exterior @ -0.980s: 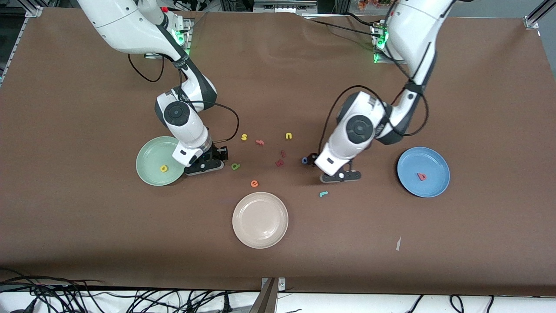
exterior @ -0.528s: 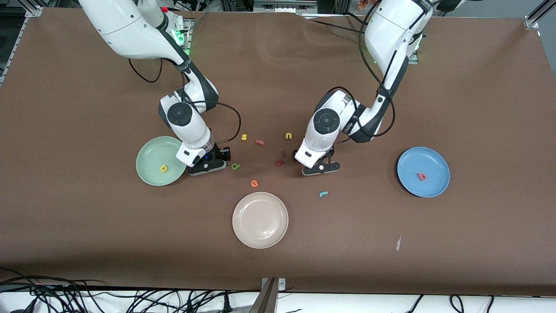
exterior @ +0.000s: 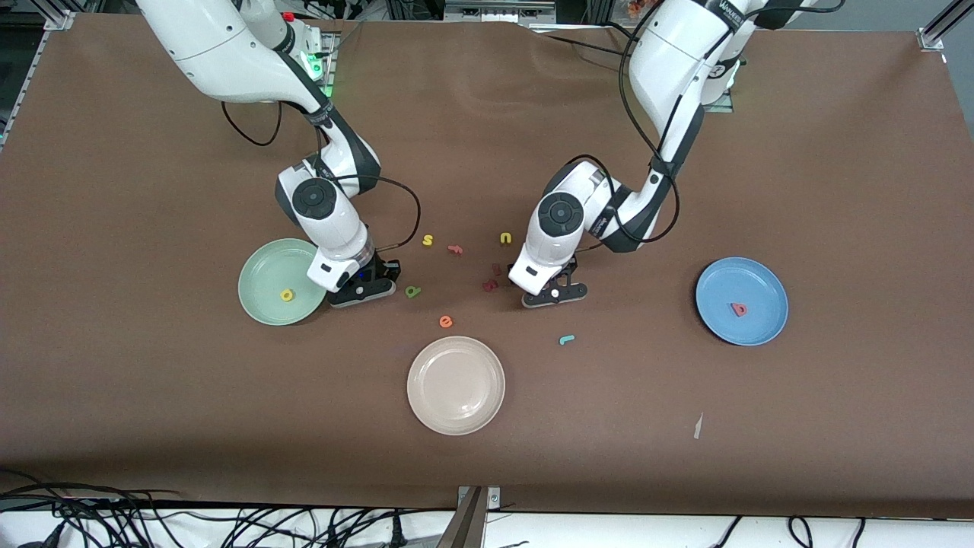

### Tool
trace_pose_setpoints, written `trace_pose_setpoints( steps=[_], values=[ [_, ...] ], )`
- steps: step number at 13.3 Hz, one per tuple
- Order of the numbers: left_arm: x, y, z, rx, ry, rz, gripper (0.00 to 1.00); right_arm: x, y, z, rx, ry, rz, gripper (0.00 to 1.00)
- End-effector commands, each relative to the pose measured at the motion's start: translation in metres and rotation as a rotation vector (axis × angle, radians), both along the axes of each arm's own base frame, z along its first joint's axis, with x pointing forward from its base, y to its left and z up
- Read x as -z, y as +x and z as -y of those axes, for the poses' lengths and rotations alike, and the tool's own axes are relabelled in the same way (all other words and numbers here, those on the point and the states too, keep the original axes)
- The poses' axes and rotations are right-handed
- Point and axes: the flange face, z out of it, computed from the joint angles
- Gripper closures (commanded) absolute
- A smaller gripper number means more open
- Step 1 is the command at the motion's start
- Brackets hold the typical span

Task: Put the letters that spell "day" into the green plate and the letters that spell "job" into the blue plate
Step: 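Grasp cyan 'y' with the right gripper while the left gripper grasps blue 'o', then drop cyan 'y' on the green plate while the left gripper drops blue 'o'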

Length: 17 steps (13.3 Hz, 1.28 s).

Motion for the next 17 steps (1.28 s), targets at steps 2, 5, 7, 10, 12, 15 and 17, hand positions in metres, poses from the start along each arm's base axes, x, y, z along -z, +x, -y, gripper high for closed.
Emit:
trace_pose_setpoints(
  steps=[2,5,7,10,12,15,17],
  values=[
    [0.001,0.004,0.007,0.006,0.028,0.021,0.49,-0.014,0.002,0.012,-0.021,-0.025,0.016,0.91],
    [0.002,0.005,0.004,0.035,0.053,0.039,0.79,-0.052,0.018,0.042,-0.055,-0.106,-0.006,0.91],
    [0.002,0.005,0.003,0.040,0.058,0.041,0.93,-0.078,0.029,0.072,-0.101,-0.159,-0.023,0.91],
    [-0.045,0.031,-0.041,0.102,0.113,-0.035,1.00,-0.099,0.032,0.127,-0.167,-0.225,-0.070,0.91],
    [-0.069,0.049,-0.091,0.188,0.123,-0.100,1.00,-0.102,0.018,0.153,-0.147,-0.245,-0.104,0.77],
    [-0.093,0.082,-0.195,0.317,0.100,-0.149,1.00,-0.097,0.011,0.155,-0.058,-0.169,-0.140,0.47],
    [-0.090,0.091,-0.258,0.429,0.105,-0.162,1.00,-0.097,0.010,0.140,-0.020,-0.101,-0.153,0.46]
  ],
)
